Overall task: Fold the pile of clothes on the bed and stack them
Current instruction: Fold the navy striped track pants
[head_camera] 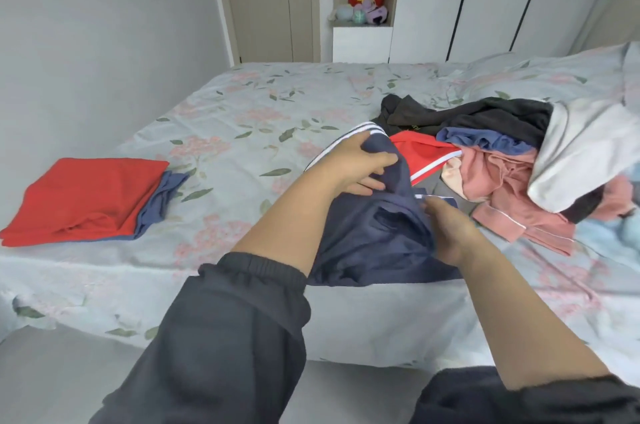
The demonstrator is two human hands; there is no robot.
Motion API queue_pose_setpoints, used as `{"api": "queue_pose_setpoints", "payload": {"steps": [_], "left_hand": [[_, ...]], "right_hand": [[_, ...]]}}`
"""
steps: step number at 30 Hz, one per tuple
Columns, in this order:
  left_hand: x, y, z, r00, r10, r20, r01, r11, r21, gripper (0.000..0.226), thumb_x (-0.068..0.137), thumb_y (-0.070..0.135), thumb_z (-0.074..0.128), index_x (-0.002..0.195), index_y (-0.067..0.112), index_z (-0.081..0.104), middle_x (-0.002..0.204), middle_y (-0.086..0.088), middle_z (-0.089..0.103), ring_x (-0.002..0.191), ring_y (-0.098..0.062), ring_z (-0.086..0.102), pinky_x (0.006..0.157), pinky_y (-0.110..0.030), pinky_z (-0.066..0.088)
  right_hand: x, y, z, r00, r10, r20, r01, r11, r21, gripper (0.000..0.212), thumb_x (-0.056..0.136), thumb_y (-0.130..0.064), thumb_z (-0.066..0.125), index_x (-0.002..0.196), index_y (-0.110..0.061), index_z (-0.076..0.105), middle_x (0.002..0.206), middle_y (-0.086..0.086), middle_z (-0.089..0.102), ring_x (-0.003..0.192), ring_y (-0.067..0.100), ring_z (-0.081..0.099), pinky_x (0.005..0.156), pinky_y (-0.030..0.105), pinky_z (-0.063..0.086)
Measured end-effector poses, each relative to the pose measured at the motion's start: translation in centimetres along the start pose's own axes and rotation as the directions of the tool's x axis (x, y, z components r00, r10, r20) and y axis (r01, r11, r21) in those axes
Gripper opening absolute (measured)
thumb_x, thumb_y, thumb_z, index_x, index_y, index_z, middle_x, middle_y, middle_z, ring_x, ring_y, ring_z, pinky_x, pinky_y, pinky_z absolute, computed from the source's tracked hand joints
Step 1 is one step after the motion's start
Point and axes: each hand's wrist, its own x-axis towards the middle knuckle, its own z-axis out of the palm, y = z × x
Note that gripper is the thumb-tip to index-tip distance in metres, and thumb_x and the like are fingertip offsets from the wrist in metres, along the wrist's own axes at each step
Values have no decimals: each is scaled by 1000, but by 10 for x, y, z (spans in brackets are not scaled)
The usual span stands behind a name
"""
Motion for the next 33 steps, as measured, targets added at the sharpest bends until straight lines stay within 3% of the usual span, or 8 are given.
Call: {"api": "queue_pose_setpoints", "payload": {"steps": [2, 4, 7, 13, 18, 24, 30, 33], "left_hand": [[3, -14, 9, 995, -29, 90, 45, 984, -175, 27, 92, 37, 58, 118, 29, 56, 110, -2, 68, 91, -13, 69, 80, -27, 53], [11, -43, 7, 993, -36, -112, 30, 998, -49, 15, 93, 28, 55, 105, 25, 63, 110, -3, 68, 89, -13, 66, 80, -26, 48], [13, -100, 5, 942, -23, -333, 116, 958, 263, 42, 91, 17, 54, 133, 14, 52, 132, -9, 54, 116, -24, 54, 97, -28, 41], [6, -160, 18, 900, -256, -352, 172, 952, -253, 65, 89, 26, 63, 144, 13, 33, 136, -4, 53, 116, -22, 55, 90, -29, 43], [14, -153, 24, 935, -315, -162, 201, 849, -489, 31, 88, 19, 64, 116, 6, 60, 115, -8, 66, 98, -23, 65, 84, -37, 55], [15, -147, 24, 936, -347, 59, 310, 732, -607, 15, 90, 21, 65, 100, 12, 65, 101, -4, 70, 87, -17, 67, 68, -29, 54], [18, -141, 36, 886, -411, 216, 455, 678, -577, 27, 82, 13, 73, 108, 12, 66, 95, -6, 73, 86, -24, 68, 68, -35, 55], [17, -138, 40, 892, -428, 143, 428, 703, -568, 26, 83, 1, 64, 108, 6, 64, 91, -12, 70, 80, -27, 66, 68, -35, 55]], "right_hand": [[0, -6, -16, 991, -13, -134, 8, 999, -34, 30, 86, -45, 54, 98, -20, 67, 94, 2, 71, 86, 22, 67, 78, 31, 51], [3, -8, -32, 975, -35, -217, 2, 989, -150, 42, 82, -53, 57, 102, -18, 69, 99, 3, 71, 92, 25, 66, 87, 35, 52], [4, -9, -36, 978, -43, -206, -25, 948, -318, 46, 80, -51, 67, 109, -15, 64, 101, 2, 69, 91, 22, 65, 81, 33, 52], [3, -7, -33, 944, -247, -220, 112, 864, -491, 31, 83, 9, 52, 105, -6, 68, 94, 9, 67, 81, 22, 60, 68, 26, 50], [0, -4, -44, 735, -574, -362, 135, 646, -751, 43, 76, 12, 43, 103, -10, 69, 77, 6, 58, 79, 27, 55, 67, 27, 39], [8, 13, -37, 830, -417, -371, -311, 207, -928, 38, 89, -7, 46, 127, -3, 46, 134, 20, 43, 123, 36, 43, 96, 39, 39], [0, 7, -20, 723, -664, -189, 28, 303, -953, 42, 89, -7, 45, 131, -1, 44, 134, 24, 44, 124, 40, 38, 104, 44, 31], [-1, 21, 0, 874, -482, -60, 18, 156, -988, 52, 98, -34, 39, 144, -12, 31, 147, 15, 34, 134, 36, 31, 109, 50, 28]]}}
